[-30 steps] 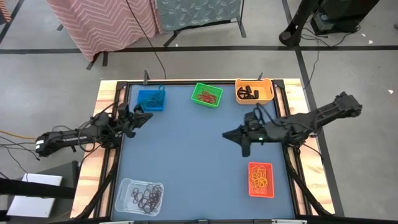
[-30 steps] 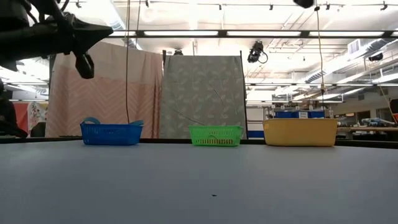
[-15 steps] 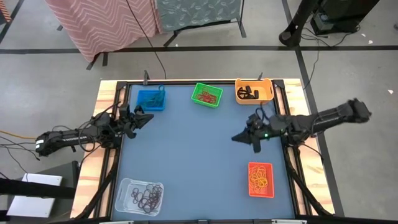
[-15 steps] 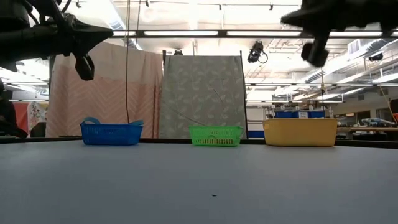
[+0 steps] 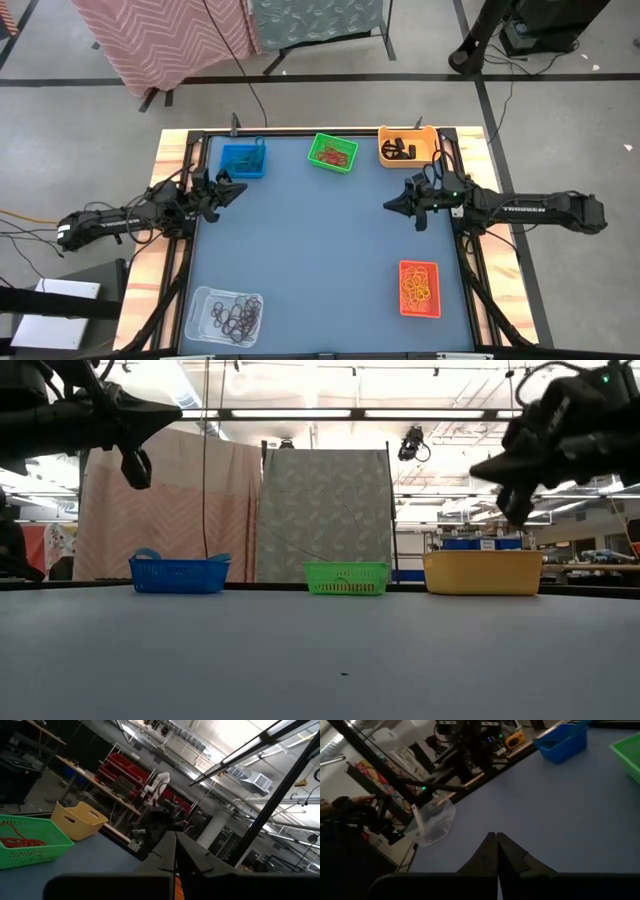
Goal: Sort rubber bands into baskets
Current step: Return to Home Position
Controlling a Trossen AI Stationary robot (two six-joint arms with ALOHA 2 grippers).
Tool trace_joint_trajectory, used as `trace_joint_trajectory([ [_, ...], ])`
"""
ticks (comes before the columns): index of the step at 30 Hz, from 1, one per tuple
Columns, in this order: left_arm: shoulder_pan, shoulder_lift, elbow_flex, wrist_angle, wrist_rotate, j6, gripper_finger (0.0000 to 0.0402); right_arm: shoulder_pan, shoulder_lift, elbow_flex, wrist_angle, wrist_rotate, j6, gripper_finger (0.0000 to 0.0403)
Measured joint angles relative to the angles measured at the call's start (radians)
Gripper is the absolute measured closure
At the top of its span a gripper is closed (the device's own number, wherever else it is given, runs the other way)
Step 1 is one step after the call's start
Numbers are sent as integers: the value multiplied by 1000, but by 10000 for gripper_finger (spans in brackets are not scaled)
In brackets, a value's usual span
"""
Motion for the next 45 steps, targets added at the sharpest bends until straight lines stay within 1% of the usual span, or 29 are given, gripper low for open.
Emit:
trace_joint_trajectory([
  [6, 0, -19, 0, -2, -1, 0, 385, -24, -4, -93, 107, 1, 0, 399],
  [8, 0, -43, 0, -1, 0, 1, 385, -24, -4, -95, 28, 30, -3, 398],
  [10, 0, -71, 0, 3, 0, 1, 385, -24, 3, -95, -60, 81, -5, 390],
  [15, 0, -148, -1, 0, -1, 1, 385, -24, 4, -95, -130, 174, 1, 356],
  [18, 0, -207, -1, -32, -1, 1, 385, -23, 3, -95, -119, 185, 2, 343],
  [23, -5, -209, -1, -65, -1, 1, 385, -22, -8, -94, -137, 185, 3, 336],
  [25, -6, -209, -1, -75, -1, 1, 385, -12, -83, -95, -180, 189, 3, 338],
  [28, -6, -208, -1, -82, -1, 1, 385, 11, -197, -95, -191, 187, 3, 340],
  [33, -6, -209, -1, -78, -1, 1, 385, 33, -400, -95, -184, 184, 3, 338],
  [38, -6, -209, -1, -78, -1, 1, 385, 26, -615, -95, -182, 184, 2, 339],
  [43, -6, -209, -1, -76, -2, 1, 385, 20, -616, -95, 5, 170, 3, 340],
  [45, -6, -209, -1, -67, -1, 1, 385, 27, -616, -95, 45, 173, 3, 339],
])
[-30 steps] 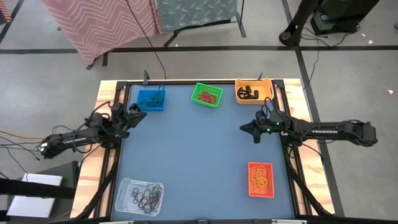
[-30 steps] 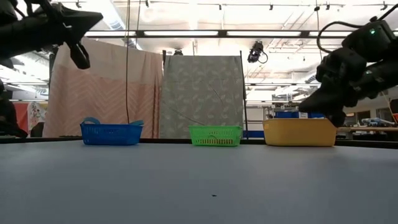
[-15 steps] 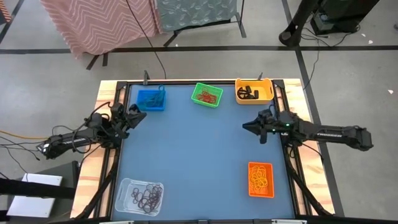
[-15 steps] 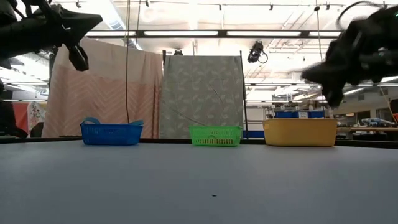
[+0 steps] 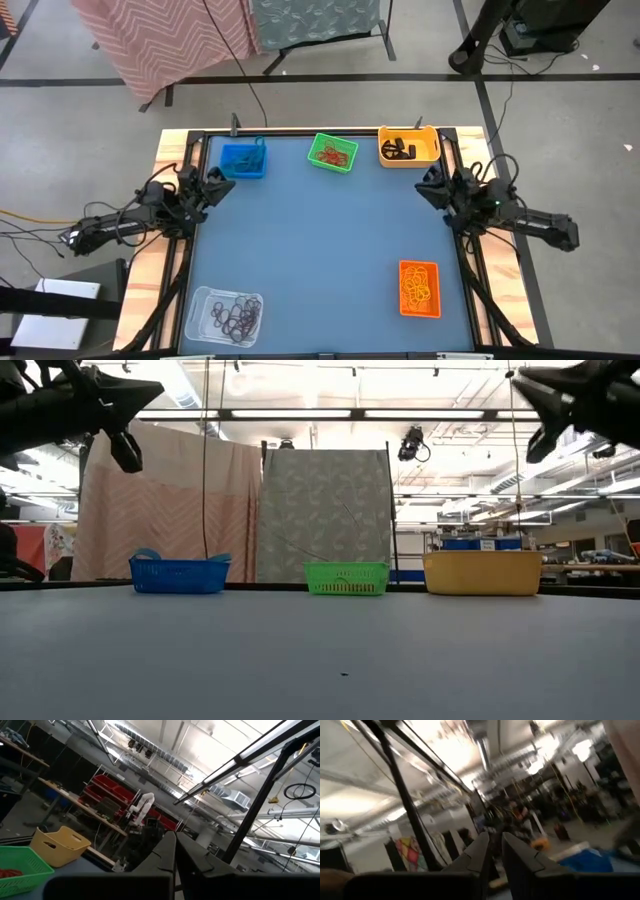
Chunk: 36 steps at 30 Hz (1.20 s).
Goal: Sort rubber bands into baskets
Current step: Return to Home Position
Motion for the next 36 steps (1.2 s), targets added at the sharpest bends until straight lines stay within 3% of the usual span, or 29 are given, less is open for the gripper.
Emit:
trace_joint_trajectory([
  [5, 0, 0, 0, 1, 0, 0, 385, 10, 6, 0, 103, 2, -1, 339],
  [20, -59, 0, 0, 14, 0, 0, 385, 10, 9, 0, 102, 3, -1, 341],
  [23, -118, 0, 0, 21, -8, 0, 385, 10, 9, 0, 102, 3, -1, 343],
  [25, -168, -1, 0, 17, 9, 75, 385, 10, 9, 0, 102, 3, -1, 343],
  [28, -223, 1, 0, -80, 112, 463, 385, 10, 9, 0, 102, 3, -1, 341],
  [30, -257, 0, 0, -139, 119, 666, 385, 10, 10, 0, 102, 3, -1, 340],
  [32, -272, 0, 0, -207, 102, 716, 385, 10, 9, 0, 103, 3, -1, 340],
  [36, -270, 0, 0, -319, 61, 566, 385, 10, 10, 0, 102, 3, -1, 343],
])
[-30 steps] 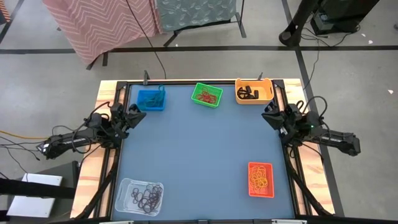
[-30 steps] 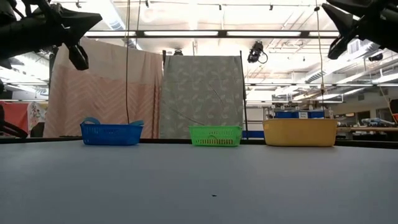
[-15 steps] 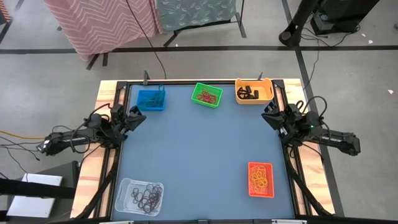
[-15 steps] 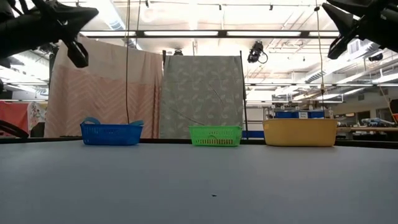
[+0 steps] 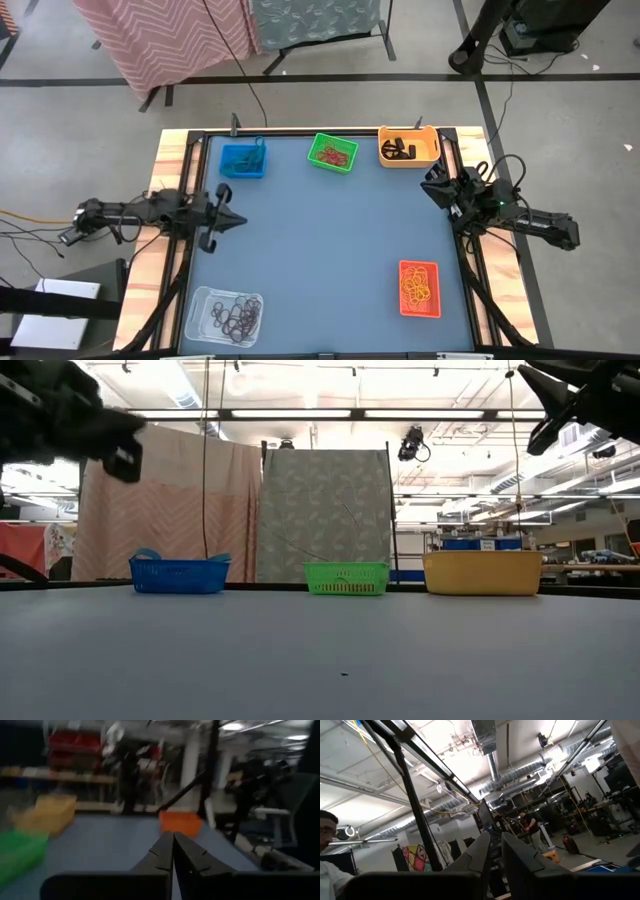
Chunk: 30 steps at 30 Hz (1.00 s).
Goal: Sort rubber bands into baskets
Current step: Return to Home Position
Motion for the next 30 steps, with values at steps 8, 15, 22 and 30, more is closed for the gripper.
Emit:
trace_joint_trajectory([
  [8, 5, 0, 0, -92, -85, -16, 385, 0, 0, 0, 0, 0, 0, 340],
  [15, 6, 0, 0, -72, -88, -16, 385, 0, 0, 0, 0, 0, 0, 343],
  [22, 6, 0, 0, -49, -88, -16, 385, 0, 0, 0, 0, 0, 0, 340],
  [30, 6, 0, 0, -52, -88, -16, 385, 0, 0, 0, 0, 0, 0, 343],
])
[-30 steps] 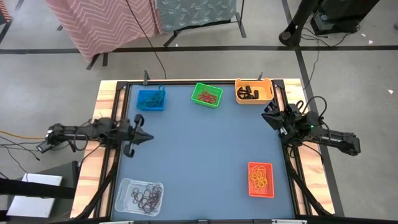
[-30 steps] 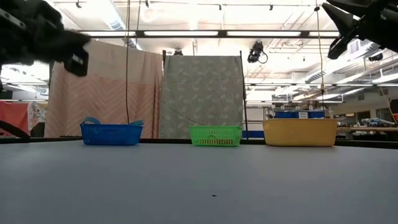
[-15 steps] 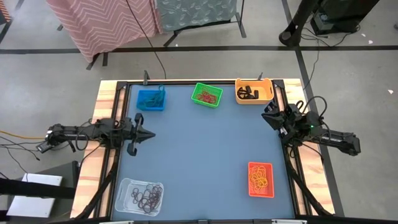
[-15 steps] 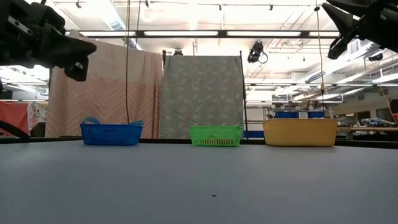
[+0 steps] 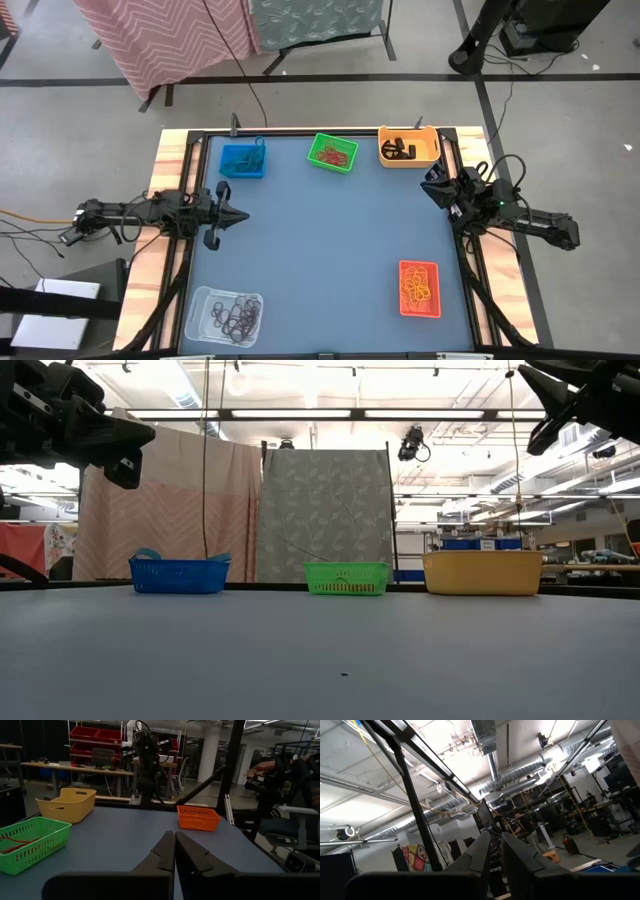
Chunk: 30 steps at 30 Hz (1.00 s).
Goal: Sort rubber bands into baskets
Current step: Return to Home Position
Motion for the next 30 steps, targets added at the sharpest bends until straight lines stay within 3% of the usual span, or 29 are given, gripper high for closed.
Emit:
trace_joint_trajectory([
  [7, 0, 0, 0, 0, 0, 0, 385, 41, -9, 0, -11, 0, -31, 340],
  [9, 0, 0, 0, 0, 0, 0, 385, 80, -9, 0, -39, -38, -194, 339],
  [12, 0, 0, 0, 0, 0, 0, 385, 140, -9, 0, -158, -95, -591, 341],
  [14, 0, 0, 0, 0, 0, 0, 385, 172, -9, 0, -240, -95, -708, 342],
  [21, 0, 0, 0, 0, 0, 0, 385, 199, -9, 0, -403, -30, -677, 341],
  [25, 0, 0, 0, 0, 0, 0, 385, 193, -8, 0, -495, 87, -596, 339],
  [27, 0, 0, 0, 0, 0, 0, 385, 183, -9, 0, -509, 169, -603, 341],
  [30, 0, 0, 0, 0, 0, 0, 385, 166, -8, 0, -486, 212, -627, 342],
])
